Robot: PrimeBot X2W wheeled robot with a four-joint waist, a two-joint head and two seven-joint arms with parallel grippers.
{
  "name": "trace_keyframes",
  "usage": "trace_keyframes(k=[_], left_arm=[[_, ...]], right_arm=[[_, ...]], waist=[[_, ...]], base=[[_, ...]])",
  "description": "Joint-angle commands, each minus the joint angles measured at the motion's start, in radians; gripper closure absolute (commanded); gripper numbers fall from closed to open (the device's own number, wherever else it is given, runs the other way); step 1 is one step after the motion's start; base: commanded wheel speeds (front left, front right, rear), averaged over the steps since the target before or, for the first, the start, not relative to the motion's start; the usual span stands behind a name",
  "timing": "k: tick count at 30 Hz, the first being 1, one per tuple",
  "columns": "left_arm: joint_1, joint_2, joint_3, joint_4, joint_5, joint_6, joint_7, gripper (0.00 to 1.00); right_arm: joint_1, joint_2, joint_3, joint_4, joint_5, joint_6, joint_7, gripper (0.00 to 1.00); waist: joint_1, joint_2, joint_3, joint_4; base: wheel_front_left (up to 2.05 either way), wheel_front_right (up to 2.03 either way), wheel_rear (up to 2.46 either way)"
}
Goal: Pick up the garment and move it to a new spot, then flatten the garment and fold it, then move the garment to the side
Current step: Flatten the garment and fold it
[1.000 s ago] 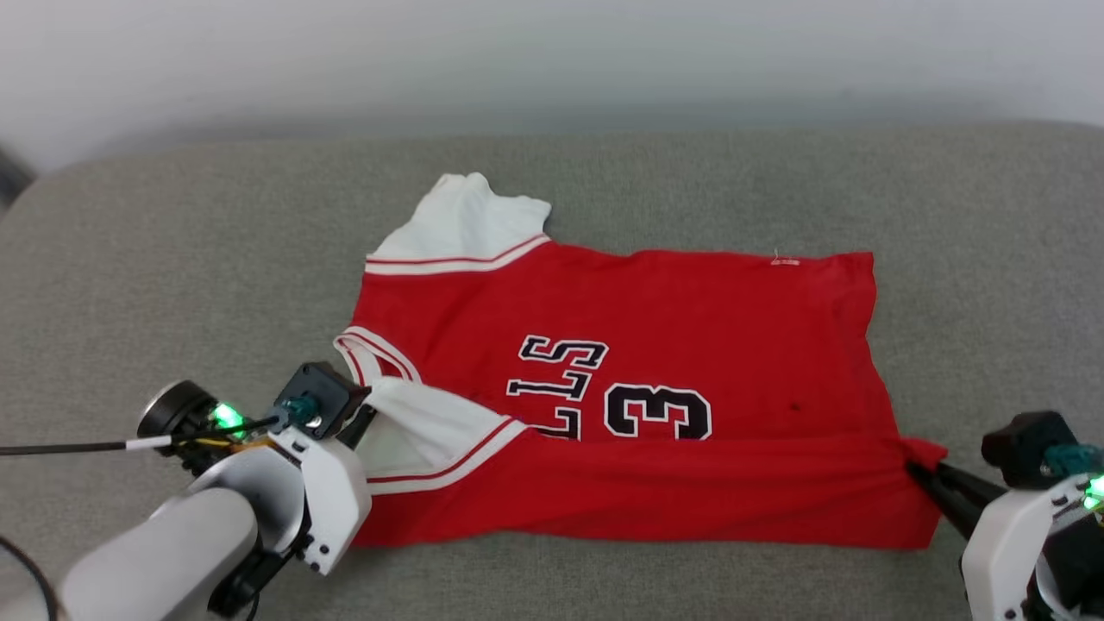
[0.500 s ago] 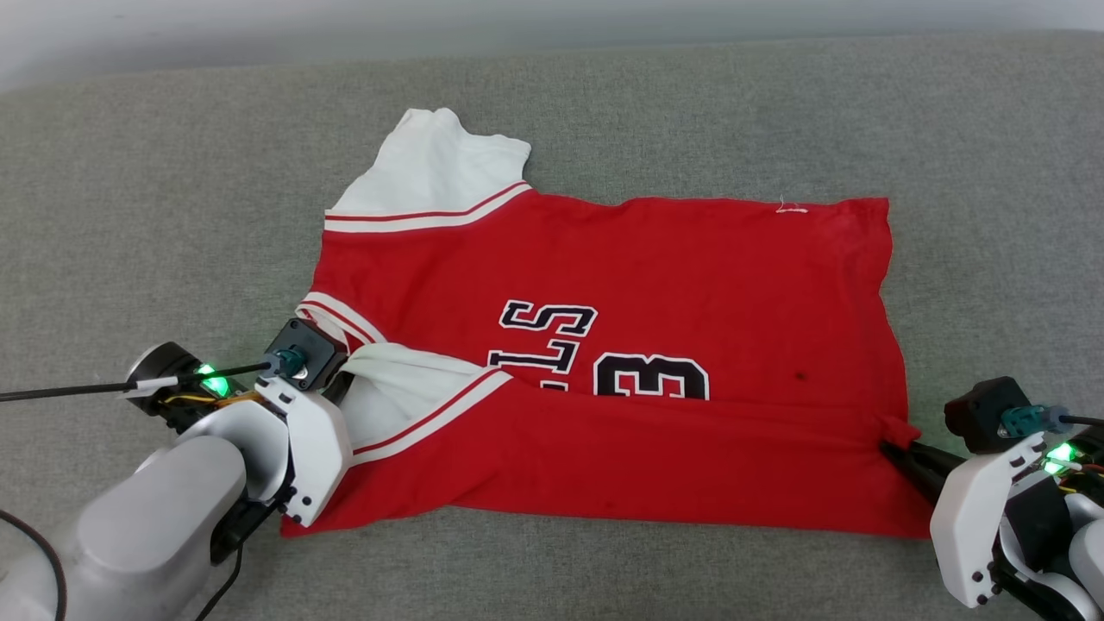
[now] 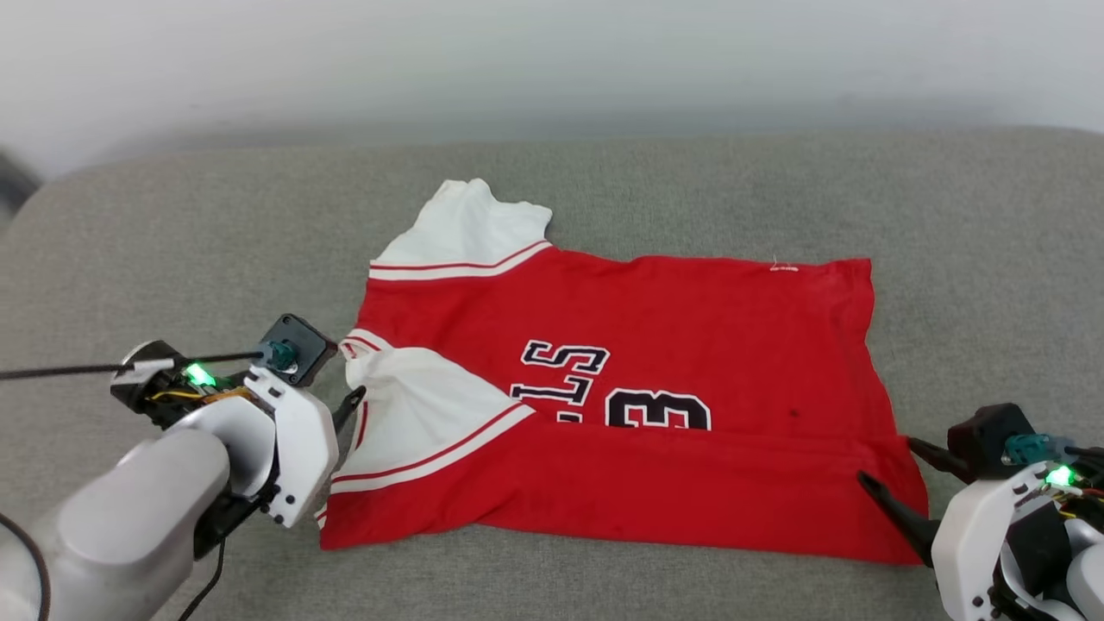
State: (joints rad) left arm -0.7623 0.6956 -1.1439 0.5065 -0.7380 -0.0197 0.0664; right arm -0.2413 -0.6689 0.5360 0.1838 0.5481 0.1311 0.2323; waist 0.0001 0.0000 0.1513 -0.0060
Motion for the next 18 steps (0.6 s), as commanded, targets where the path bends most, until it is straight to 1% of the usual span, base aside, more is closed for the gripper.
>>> trace_keyframes(k=[1,4,7,9,11,15,18], left_arm=[[-0.011,0.015,-0.002,-0.020,-0.019,-0.017,0.036,0.00],[-0.037,0.045,-0.008,-0.085,-0.053,-0.039,0.146,0.00],[-0.066,0.078,-0.032,-0.154,-0.089,-0.068,0.287,0.00],[-0.088,0.090,-0.042,-0.198,-0.121,-0.079,0.377,0.00],[-0.103,0.089,-0.046,-0.234,-0.178,-0.088,0.463,0.00],[-0.141,0.099,-0.084,-0.278,-0.200,-0.099,0.630,0.00],[-0.149,0.089,-0.098,-0.282,-0.227,-0.102,0.710,0.00]], right_arm=[[0.020,-0.002,-0.007,-0.007,-0.007,-0.001,-0.001,0.00],[0.046,0.000,-0.020,-0.013,-0.012,-0.001,0.001,0.00],[0.061,0.005,-0.032,-0.022,-0.014,-0.001,0.005,0.00],[0.069,0.007,-0.039,-0.029,-0.017,-0.001,0.009,0.00],[0.075,0.010,-0.042,-0.033,-0.020,-0.001,0.013,0.00],[0.061,0.022,-0.044,-0.043,-0.029,-0.001,0.020,0.00],[0.040,0.028,-0.037,-0.049,-0.037,-0.001,0.027,0.00]], waist=[[-0.0001,0.0000,-0.033,0.015],[-0.0001,0.0000,-0.056,0.026],[-0.0001,0.0000,-0.067,0.036],[-0.0001,0.0000,-0.067,0.040],[-0.0001,0.0000,-0.066,0.045],[-0.0001,0.0000,-0.051,0.041],[-0.0001,0.0000,-0.035,0.031]], base=[[0.00,0.00,0.00],[0.00,0.00,0.00],[0.00,0.00,0.00],[0.00,0.00,0.00],[0.00,0.00,0.00],[0.00,0.00,0.00],[0.00,0.00,0.00]])
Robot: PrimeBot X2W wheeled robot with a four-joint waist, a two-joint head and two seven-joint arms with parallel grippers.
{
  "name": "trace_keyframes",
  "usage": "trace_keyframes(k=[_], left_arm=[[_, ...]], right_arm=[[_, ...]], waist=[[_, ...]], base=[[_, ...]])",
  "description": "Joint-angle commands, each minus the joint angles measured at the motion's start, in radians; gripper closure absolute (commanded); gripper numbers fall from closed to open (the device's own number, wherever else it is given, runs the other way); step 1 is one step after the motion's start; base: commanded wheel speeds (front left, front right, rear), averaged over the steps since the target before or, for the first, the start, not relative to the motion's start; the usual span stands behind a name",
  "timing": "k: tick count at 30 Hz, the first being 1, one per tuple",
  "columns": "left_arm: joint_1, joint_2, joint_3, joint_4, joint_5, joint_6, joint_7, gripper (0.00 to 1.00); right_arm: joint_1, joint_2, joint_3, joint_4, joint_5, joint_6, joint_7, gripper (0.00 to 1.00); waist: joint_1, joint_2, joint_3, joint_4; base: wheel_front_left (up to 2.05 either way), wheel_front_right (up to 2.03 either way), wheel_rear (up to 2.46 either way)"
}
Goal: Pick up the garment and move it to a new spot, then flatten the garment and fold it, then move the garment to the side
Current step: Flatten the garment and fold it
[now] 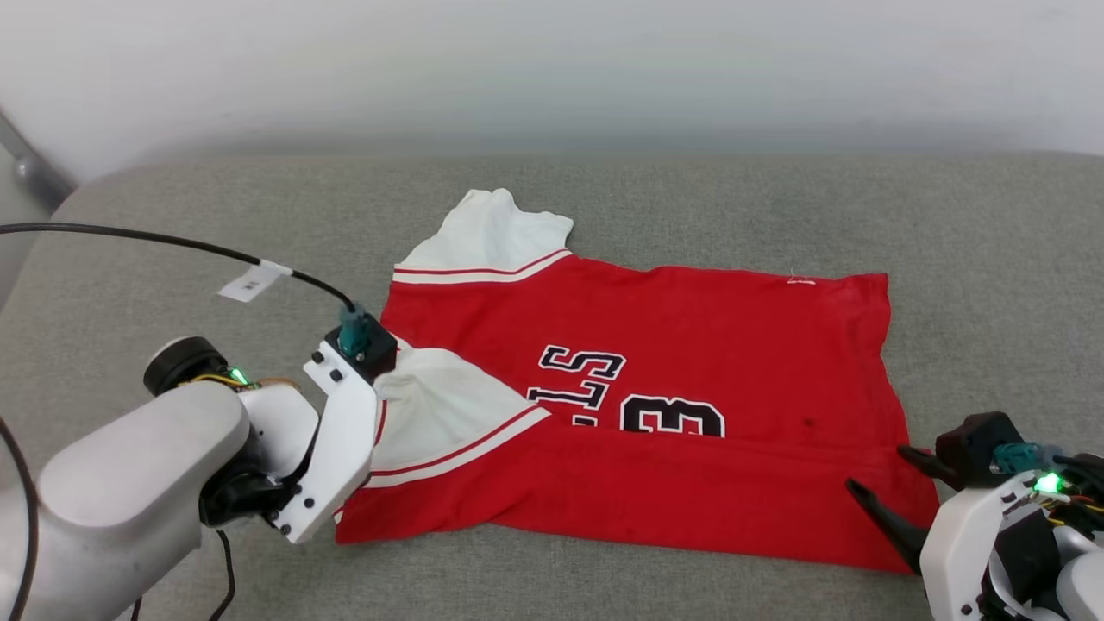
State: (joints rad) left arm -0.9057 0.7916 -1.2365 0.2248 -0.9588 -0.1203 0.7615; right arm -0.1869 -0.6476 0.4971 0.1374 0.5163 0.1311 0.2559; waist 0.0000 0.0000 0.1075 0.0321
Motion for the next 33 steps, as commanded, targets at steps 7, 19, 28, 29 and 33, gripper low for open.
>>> trace_keyframes(k=[7,19,28,29,33], left_arm=[[0.024,-0.021,-0.024,0.037,-0.047,-0.006,0.117,0.00],[0.097,-0.051,-0.041,0.116,-0.067,-0.007,0.130,1.00],[0.095,-0.038,-0.041,0.099,-0.094,-0.008,0.101,1.00],[0.092,-0.033,-0.039,0.096,-0.095,-0.008,0.098,1.00],[0.085,-0.016,-0.038,0.074,-0.112,-0.008,0.080,1.00]], right_arm=[[-0.056,0.009,0.020,0.000,-0.007,-0.001,0.007,0.00],[-0.111,0.012,0.044,0.021,0.002,-0.001,0.002,0.00],[-0.188,-0.084,0.080,-0.019,0.034,-0.001,0.074,0.00],[-0.200,-0.104,0.089,-0.028,0.041,-0.001,0.095,0.00],[-0.243,-0.182,0.151,-0.068,0.115,-0.001,0.238,0.00]], waist=[[0.0000,0.0000,0.050,-0.043],[0.0000,0.0000,0.090,-0.077],[0.0000,0.0000,0.043,-0.072],[0.0000,0.0000,0.037,-0.070],[0.0000,0.0000,0.023,-0.064]], base=[[0.00,0.00,0.00],[0.00,0.00,0.00],[0.00,0.00,0.00],[0.00,0.00,0.00],[0.00,0.00,0.00]])
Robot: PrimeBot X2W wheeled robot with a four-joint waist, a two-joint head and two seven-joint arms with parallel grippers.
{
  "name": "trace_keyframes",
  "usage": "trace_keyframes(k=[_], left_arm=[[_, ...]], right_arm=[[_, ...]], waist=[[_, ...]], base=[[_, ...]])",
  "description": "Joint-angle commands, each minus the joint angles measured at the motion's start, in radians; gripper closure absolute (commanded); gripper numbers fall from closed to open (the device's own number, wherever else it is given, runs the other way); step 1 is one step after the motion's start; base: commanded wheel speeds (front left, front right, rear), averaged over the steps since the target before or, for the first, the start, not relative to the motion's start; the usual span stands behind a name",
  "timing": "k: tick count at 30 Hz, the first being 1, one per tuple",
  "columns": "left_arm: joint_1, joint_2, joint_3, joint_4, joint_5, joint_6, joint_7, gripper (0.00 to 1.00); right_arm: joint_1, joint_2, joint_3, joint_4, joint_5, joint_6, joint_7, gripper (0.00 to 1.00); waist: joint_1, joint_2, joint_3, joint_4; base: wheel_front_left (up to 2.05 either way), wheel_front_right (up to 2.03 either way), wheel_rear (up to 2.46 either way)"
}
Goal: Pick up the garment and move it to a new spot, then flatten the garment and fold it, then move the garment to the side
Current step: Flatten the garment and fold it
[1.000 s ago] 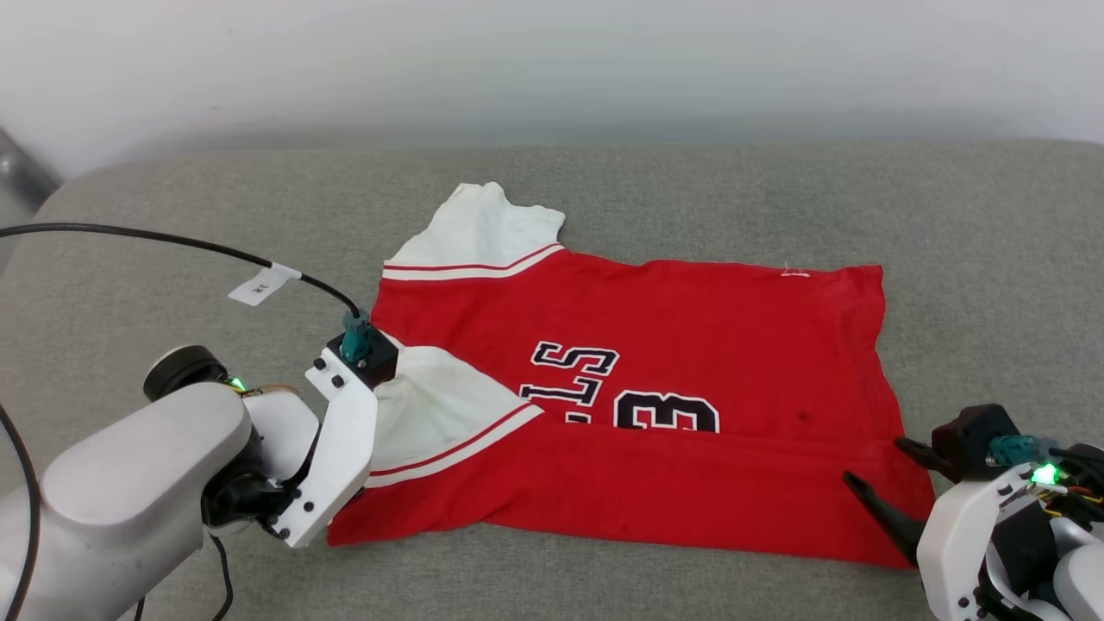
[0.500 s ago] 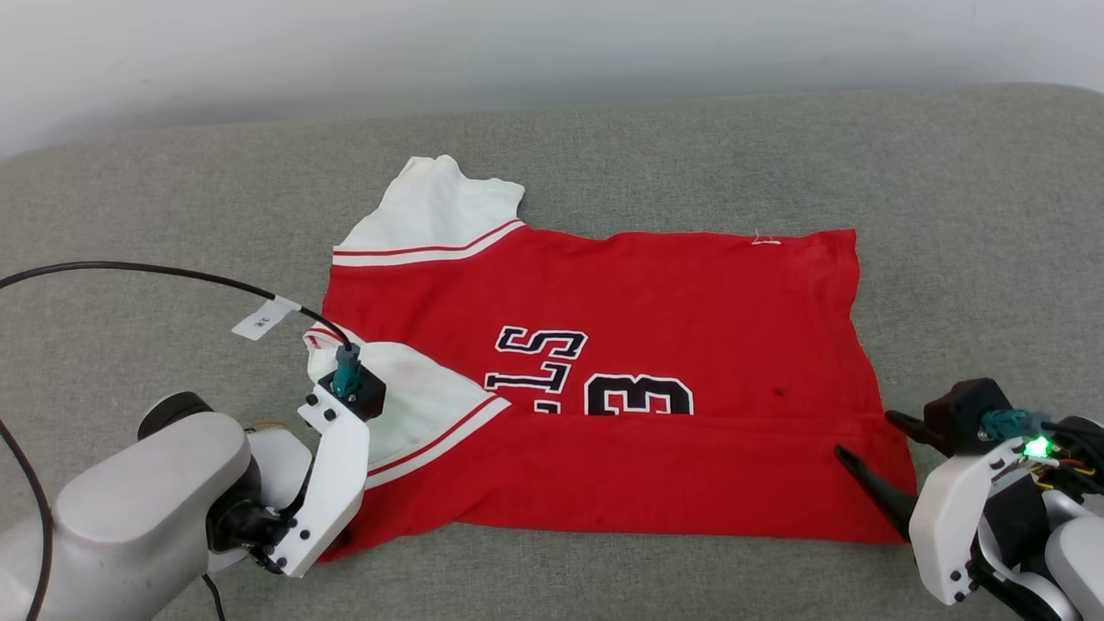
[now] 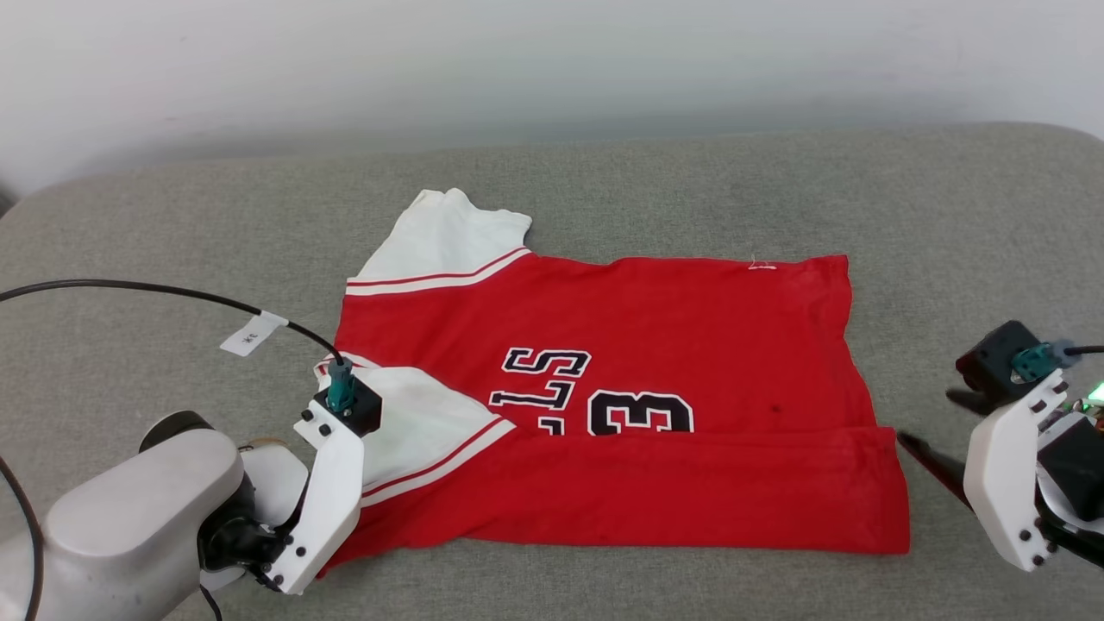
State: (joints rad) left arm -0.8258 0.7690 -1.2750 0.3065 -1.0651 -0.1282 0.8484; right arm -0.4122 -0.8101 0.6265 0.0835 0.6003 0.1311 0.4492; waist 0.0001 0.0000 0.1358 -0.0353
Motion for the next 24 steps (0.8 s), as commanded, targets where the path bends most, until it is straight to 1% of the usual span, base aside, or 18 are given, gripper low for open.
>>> trace_keyframes(k=[1,5,7,9,14,21,24], left_arm=[[0.003,0.010,0.000,-0.015,-0.011,0.000,-0.009,1.00],[-0.013,0.025,-0.001,-0.050,-0.005,0.000,-0.014,1.00],[-0.021,0.024,-0.001,-0.067,-0.004,0.000,-0.012,1.00],[-0.027,0.025,-0.002,-0.080,-0.001,0.000,-0.014,1.00],[-0.046,0.017,-0.002,-0.096,0.010,-0.001,-0.015,1.00],[-0.064,0.016,-0.003,-0.097,0.009,-0.001,-0.030,1.00],[-0.059,0.018,-0.004,-0.089,0.008,-0.001,-0.039,1.00]], right_arm=[[-0.028,-0.040,0.039,-0.027,0.055,-0.001,0.089,0.00],[-0.066,-0.101,0.099,-0.062,0.137,-0.001,0.245,0.00],[-0.078,-0.109,0.121,-0.062,0.155,-0.001,0.290,0.00],[-0.081,-0.099,0.143,-0.041,0.166,-0.001,0.322,0.00],[-0.079,-0.048,0.185,0.023,0.159,-0.001,0.342,0.00],[-0.056,0.077,0.257,0.157,0.176,0.000,0.313,0.00],[-0.055,0.105,0.287,0.189,0.194,0.000,0.292,0.00]], waist=[[-0.0001,0.0000,-0.006,0.005],[-0.0001,0.0000,0.002,0.018],[-0.0001,0.0000,0.011,0.026],[-0.0001,0.0000,0.022,0.035],[-0.0001,0.0000,0.048,0.053],[-0.0001,0.0000,0.086,0.067],[-0.0001,0.0000,0.089,0.065]], base=[[0.00,0.00,0.00],[0.00,0.00,0.00],[0.00,0.00,0.00],[0.00,0.00,0.00],[0.00,0.00,0.00],[0.00,0.00,0.00],[0.00,0.00,0.00]])
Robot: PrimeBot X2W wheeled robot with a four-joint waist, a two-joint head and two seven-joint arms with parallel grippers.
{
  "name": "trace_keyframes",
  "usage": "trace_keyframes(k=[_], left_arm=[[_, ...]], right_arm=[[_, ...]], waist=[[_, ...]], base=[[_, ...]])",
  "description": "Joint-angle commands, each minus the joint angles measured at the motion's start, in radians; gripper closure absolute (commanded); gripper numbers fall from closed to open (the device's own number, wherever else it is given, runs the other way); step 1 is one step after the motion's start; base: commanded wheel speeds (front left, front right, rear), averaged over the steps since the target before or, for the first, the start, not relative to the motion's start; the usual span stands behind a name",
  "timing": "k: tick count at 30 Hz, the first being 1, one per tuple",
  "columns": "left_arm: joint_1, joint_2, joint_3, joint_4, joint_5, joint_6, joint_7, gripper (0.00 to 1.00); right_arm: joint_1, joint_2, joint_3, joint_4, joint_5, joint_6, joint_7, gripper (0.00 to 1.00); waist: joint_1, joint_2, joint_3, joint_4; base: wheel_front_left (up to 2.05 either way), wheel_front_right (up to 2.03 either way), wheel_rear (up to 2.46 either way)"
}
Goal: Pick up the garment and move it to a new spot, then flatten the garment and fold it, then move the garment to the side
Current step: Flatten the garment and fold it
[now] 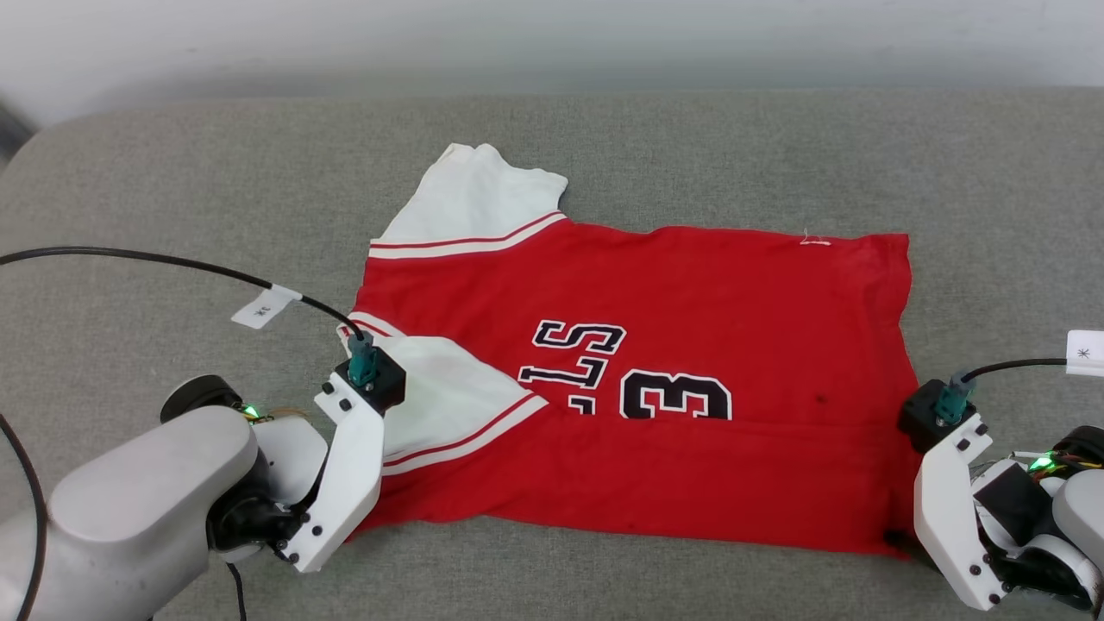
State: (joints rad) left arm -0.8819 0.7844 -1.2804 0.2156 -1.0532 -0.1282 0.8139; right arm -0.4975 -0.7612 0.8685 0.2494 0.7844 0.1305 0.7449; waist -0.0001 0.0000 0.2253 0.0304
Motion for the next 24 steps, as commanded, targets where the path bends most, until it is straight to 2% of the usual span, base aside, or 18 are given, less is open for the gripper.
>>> trace_keyframes(k=[1,9,18,21,24], left_arm=[[0.016,0.007,0.001,0.013,-0.010,0.000,-0.016,1.00],[0.092,0.031,0.000,0.015,-0.056,0.000,-0.051,1.00],[0.186,0.084,-0.001,-0.066,-0.085,0.000,-0.050,1.00],[0.212,0.089,-0.001,-0.079,-0.077,0.000,-0.041,1.00],[0.238,0.079,0.000,-0.071,-0.063,0.011,-0.053,1.00]], right_arm=[[0.009,0.041,0.057,0.025,0.010,0.000,-0.044,1.00],[-0.010,-0.060,0.066,-0.040,0.023,0.000,-0.136,1.00],[0.062,-0.197,0.068,-0.168,0.077,0.000,-0.125,1.00],[0.100,-0.214,0.054,-0.174,0.095,0.000,-0.117,1.00],[0.140,-0.168,0.031,-0.138,0.100,0.000,-0.119,0.98]], waist=[[0.0001,0.0000,-0.016,-0.009],[0.0001,0.0000,-0.119,-0.034],[0.0001,0.0000,-0.162,-0.039],[0.0001,0.0000,-0.154,-0.040],[0.0001,0.0000,-0.138,-0.041]], base=[[0.00,0.00,0.00],[0.00,0.00,0.00],[0.00,0.00,0.00],[0.00,0.00,0.00],[0.00,0.00,0.00]])
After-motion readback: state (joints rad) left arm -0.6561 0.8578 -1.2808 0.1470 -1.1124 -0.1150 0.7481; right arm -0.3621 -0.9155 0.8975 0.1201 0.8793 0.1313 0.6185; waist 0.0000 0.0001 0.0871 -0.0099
